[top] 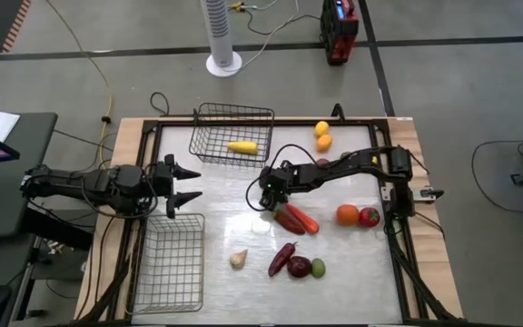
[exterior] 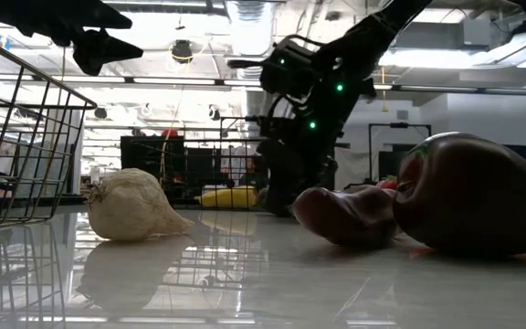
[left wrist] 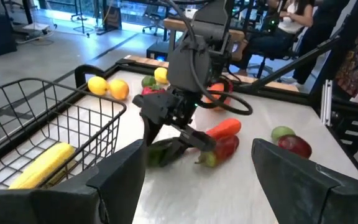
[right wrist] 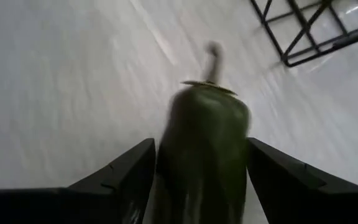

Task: Sort produce into baskets
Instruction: Put the green chili pepper into the black wire basket, then put the top red chili pepper into the black wire basket

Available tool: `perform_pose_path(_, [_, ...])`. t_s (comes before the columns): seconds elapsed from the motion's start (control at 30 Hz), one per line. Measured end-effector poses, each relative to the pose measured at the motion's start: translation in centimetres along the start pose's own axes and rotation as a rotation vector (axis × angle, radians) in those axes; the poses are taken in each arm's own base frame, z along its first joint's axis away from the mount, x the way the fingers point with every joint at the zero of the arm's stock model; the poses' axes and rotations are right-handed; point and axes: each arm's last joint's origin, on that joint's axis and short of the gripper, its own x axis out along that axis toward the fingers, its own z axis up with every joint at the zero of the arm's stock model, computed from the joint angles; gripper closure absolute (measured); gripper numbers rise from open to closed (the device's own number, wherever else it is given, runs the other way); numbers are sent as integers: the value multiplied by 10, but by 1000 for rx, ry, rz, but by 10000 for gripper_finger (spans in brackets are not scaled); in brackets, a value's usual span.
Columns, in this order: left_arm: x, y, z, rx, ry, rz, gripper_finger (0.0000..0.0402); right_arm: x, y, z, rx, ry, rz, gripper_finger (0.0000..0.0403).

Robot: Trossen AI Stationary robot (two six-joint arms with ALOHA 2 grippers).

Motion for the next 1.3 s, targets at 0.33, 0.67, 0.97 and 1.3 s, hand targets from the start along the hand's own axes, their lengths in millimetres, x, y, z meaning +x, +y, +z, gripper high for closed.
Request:
perform_pose_path(0.33, [-1, 0, 0, 1, 0, -1, 123, -18, 3, 4, -50, 1, -1, 210])
perform_pose_path(0.67, [-1, 0, 2, -5, -24, -5, 123, -94, 10, 65, -108, -248, 189, 186])
perform_pose_path(0.97, [-1, 0, 3, -7, -31, -4, 123, -103, -16, 128, -136, -666, 92, 180])
perform_pose_path(1.3, [-1, 0, 2, -5, -26, -3, 123, -48, -87, 140, -41, -502, 85, 111])
